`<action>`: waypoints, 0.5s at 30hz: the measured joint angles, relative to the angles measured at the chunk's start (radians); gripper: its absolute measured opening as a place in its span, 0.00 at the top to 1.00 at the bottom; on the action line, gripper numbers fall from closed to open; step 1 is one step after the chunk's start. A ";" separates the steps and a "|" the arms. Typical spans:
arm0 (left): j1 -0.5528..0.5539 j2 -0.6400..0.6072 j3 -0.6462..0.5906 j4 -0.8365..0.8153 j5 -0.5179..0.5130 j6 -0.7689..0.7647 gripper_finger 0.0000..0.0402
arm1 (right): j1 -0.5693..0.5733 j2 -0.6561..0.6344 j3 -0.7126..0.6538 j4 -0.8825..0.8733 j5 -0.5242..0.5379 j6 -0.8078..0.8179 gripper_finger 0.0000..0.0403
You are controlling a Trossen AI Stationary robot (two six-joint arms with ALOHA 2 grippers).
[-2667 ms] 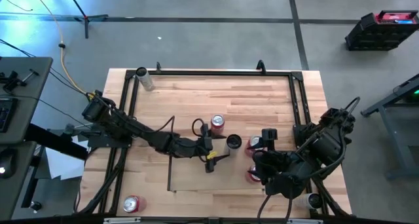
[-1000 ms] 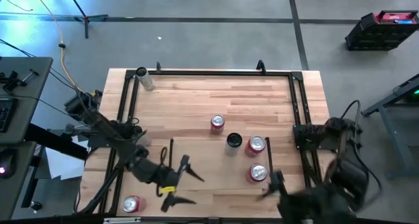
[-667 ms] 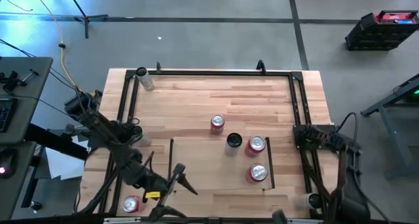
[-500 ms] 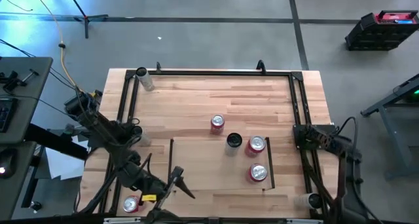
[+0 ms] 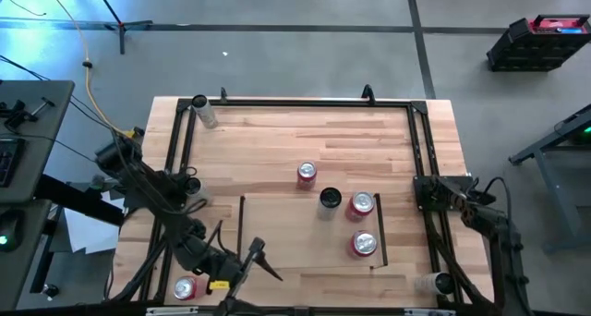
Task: Place canned beverage on shelf
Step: Put the bottom white yellow soda can on the shelf aligned with the white yellow soda can
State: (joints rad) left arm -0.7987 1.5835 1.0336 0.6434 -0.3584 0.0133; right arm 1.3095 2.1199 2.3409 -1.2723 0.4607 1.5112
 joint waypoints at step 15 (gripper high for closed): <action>0.016 0.024 0.000 -0.026 -0.027 0.027 0.17 | -0.100 -0.016 -0.032 -0.300 -0.252 0.098 0.23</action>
State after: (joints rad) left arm -0.7826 1.6073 1.0336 0.6170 -0.3856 0.0399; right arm 1.2092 2.1039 2.3091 -1.5721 0.2086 1.6094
